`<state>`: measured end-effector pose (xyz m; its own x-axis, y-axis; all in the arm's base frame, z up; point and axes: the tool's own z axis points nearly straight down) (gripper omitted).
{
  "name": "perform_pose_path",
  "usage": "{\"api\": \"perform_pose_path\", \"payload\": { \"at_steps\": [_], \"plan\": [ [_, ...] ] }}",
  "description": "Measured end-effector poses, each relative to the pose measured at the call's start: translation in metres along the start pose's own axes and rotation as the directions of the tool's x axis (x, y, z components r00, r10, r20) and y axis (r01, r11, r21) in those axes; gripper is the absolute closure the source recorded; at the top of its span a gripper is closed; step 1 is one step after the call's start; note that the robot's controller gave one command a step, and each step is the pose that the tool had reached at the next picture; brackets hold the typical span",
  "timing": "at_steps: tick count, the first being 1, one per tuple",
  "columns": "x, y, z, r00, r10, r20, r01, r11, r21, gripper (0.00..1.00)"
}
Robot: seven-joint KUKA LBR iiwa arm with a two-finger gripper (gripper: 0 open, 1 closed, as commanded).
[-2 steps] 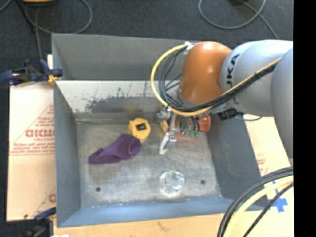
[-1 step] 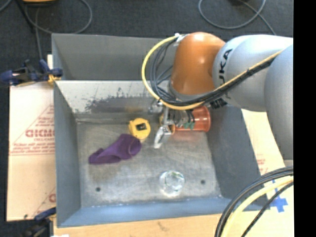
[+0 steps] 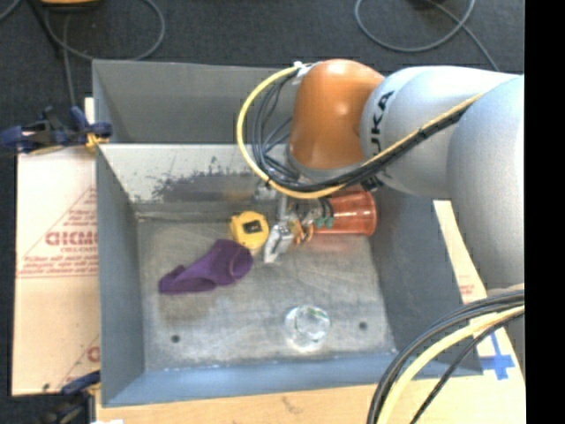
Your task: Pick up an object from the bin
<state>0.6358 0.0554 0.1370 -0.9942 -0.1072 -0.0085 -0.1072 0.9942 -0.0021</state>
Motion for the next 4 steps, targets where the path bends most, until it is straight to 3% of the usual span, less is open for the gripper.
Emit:
{"api": "perform_pose_path", "payload": {
  "at_steps": [1,2,3,4],
  "plan": [
    [-0.003,0.025,0.047,0.999,0.025,0.032,-0.025,1.000,0.002,1.00],
    [-0.003,0.025,0.047,0.999,0.025,0.032,-0.025,1.000,0.002,1.00],
    [0.001,0.025,0.012,0.999,0.034,0.004,-0.034,0.999,-0.001,1.00],
    [-0.015,0.050,0.009,0.998,-0.063,-0.004,0.063,0.998,-0.002,0.00]
  ]
}}
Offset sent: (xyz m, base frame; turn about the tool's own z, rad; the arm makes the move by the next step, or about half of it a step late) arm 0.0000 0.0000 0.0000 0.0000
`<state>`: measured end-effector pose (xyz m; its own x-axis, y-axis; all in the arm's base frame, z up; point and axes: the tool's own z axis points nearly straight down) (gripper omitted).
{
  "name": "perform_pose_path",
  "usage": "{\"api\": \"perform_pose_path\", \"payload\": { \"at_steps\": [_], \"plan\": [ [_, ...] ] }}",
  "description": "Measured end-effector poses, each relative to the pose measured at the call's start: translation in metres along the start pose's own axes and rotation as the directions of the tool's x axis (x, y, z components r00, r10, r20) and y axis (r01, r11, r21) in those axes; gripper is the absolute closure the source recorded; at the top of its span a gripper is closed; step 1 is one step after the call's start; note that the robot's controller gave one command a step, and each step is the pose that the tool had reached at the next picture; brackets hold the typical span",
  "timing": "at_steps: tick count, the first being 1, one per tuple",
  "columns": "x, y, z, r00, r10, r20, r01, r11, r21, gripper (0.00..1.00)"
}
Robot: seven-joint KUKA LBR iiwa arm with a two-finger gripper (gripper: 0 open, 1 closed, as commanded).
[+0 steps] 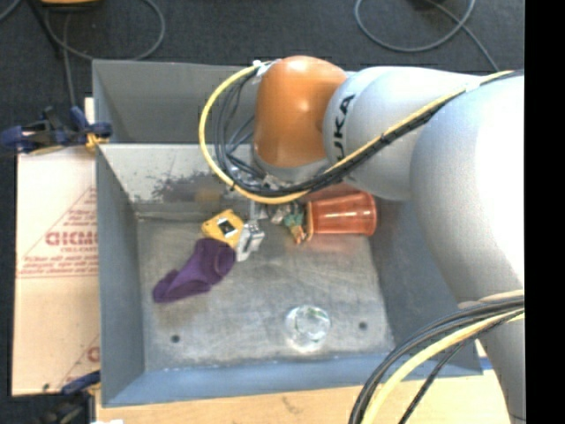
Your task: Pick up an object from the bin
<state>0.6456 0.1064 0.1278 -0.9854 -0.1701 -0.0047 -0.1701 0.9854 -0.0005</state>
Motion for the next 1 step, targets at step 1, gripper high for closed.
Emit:
{"api": "perform_pose_path", "payload": {
  "at_steps": [1],
  "plan": [
    [-0.0004,-0.0003,-0.0012,1.000,0.001,0.002,-0.001,1.000,0.000,0.00]
  ]
}}
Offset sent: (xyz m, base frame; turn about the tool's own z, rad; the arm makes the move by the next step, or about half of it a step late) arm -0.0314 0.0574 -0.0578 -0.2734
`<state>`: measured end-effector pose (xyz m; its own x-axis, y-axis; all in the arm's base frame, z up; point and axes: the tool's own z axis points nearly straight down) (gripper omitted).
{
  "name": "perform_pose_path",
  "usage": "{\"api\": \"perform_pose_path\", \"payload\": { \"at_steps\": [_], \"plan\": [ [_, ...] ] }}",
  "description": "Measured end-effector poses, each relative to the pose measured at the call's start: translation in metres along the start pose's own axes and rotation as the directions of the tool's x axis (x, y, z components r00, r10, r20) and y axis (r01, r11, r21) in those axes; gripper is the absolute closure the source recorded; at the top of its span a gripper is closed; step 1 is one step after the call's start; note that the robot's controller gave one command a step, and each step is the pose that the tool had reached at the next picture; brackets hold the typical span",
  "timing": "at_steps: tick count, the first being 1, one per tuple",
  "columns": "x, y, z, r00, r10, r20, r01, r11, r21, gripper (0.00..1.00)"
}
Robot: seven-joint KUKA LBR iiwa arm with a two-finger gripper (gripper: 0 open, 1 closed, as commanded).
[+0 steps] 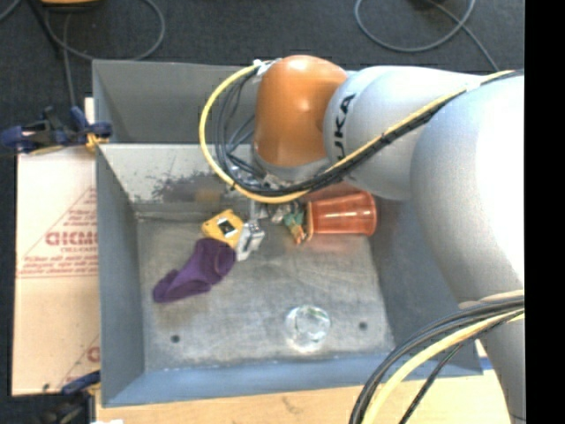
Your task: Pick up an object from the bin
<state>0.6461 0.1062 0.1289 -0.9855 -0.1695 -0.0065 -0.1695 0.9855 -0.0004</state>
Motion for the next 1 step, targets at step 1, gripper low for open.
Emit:
{"api": "perform_pose_path", "payload": {
  "at_steps": [1],
  "plan": [
    [0.0052,0.0174,0.0169,0.996,-0.093,0.006,0.093,0.996,0.004,0.00]
  ]
}}
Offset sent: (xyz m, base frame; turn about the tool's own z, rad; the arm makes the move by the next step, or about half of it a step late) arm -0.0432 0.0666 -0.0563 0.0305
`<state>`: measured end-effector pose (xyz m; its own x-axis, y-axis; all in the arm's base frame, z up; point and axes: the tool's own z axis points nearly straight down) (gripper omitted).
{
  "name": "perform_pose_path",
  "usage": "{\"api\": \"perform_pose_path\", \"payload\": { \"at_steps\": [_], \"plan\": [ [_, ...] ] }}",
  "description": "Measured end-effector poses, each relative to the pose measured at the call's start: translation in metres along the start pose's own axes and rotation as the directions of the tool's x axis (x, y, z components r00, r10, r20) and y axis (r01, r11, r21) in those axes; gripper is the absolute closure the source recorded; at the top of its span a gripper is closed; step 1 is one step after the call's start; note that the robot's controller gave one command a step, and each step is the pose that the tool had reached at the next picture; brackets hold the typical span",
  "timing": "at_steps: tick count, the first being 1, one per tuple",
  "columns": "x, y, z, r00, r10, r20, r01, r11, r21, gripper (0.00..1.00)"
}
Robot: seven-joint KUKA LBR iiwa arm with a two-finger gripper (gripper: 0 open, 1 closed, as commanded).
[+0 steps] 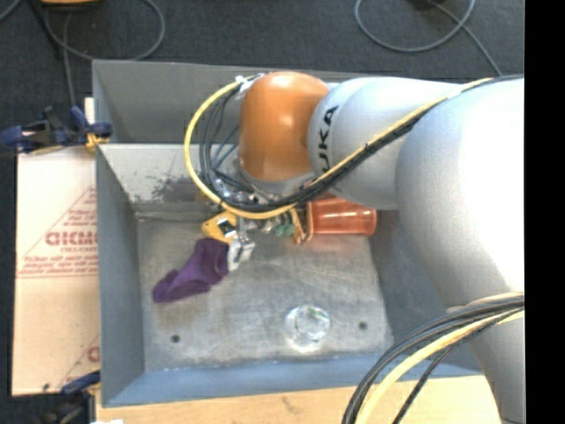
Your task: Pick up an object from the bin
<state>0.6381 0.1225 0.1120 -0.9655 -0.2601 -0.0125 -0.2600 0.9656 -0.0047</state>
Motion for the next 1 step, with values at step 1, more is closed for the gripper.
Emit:
{"api": "perform_pose_path", "payload": {
  "at_steps": [1],
  "plan": [
    [0.0174,0.0560,0.0310,0.992,0.122,-0.008,-0.122,0.992,-0.003,1.00]
  ]
}}
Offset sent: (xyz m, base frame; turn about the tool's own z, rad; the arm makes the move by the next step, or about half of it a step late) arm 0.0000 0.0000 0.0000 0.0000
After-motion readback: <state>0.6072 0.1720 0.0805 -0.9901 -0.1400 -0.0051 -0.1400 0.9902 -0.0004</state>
